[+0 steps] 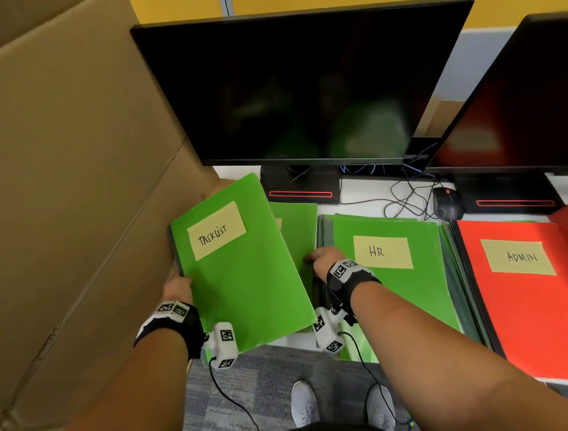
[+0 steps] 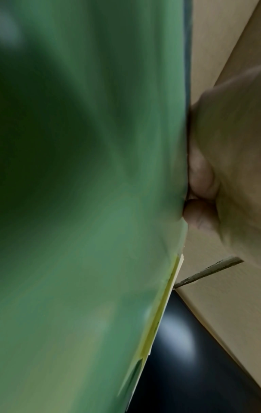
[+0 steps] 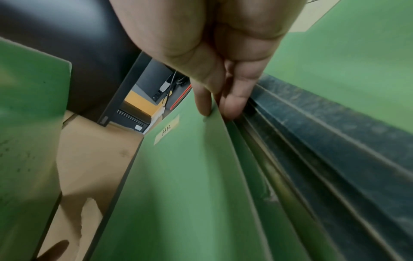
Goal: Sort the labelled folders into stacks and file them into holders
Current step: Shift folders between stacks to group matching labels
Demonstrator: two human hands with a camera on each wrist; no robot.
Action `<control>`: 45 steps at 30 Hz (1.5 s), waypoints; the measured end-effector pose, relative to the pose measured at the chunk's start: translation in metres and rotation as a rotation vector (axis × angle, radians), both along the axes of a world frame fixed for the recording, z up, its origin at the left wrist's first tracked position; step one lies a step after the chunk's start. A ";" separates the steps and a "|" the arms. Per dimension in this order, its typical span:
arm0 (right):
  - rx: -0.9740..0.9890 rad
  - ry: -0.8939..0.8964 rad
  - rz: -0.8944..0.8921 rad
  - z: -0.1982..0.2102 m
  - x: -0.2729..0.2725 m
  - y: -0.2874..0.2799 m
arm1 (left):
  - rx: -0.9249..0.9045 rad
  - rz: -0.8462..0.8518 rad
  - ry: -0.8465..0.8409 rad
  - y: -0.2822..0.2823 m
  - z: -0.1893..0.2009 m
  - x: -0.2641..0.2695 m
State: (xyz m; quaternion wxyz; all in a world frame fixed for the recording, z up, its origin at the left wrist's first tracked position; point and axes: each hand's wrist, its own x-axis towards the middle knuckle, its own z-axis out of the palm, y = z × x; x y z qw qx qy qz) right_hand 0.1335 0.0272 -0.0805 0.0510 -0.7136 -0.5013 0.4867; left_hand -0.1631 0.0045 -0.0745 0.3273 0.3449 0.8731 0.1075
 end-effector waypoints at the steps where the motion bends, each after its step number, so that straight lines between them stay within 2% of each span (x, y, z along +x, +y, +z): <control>1: -0.003 -0.030 0.034 -0.001 0.001 0.001 | 0.001 0.000 0.001 -0.001 -0.002 0.000; 5: 0.021 -0.176 0.203 0.007 0.001 0.001 | -0.082 0.005 -0.026 0.007 0.000 0.001; 7: 0.054 -0.187 0.201 0.012 0.002 0.001 | -0.104 -0.025 -0.034 0.010 0.003 0.003; 10: 0.123 -0.062 0.096 0.016 0.007 -0.002 | -0.113 -0.072 0.001 0.013 0.000 0.008; 13: 0.195 0.178 -0.108 0.015 0.017 -0.007 | -0.046 -0.108 0.037 0.010 0.004 0.022; 15: 0.192 0.273 -0.190 0.019 0.027 -0.011 | -0.034 -0.170 0.050 0.007 0.007 0.031; 19: 0.111 0.468 -0.371 0.026 0.049 -0.018 | 0.002 -0.178 0.027 0.013 0.000 0.048; 21: 0.060 0.547 -0.408 0.033 0.064 -0.023 | -0.009 -0.198 0.022 0.014 0.000 0.062; 25: 0.022 0.597 -0.357 0.046 0.095 -0.033 | 0.016 -0.182 -0.002 0.016 -0.001 0.087; 28: 0.026 0.467 -0.332 0.049 0.110 -0.040 | 0.033 -0.199 -0.033 0.017 -0.007 0.115; 32: 0.106 0.168 -0.137 0.043 0.130 -0.044 | 0.089 -0.202 -0.114 0.014 -0.012 0.152; 36: 0.125 0.067 -0.152 0.036 0.150 -0.050 | 0.131 -0.196 -0.200 0.012 -0.015 0.181; 42: 0.224 0.007 -0.368 0.039 0.185 -0.049 | 0.163 -0.180 -0.455 0.007 -0.016 0.204; 45: 0.296 -0.025 -0.477 0.039 0.202 -0.047 | 0.090 -0.294 -0.367 -0.005 -0.032 0.213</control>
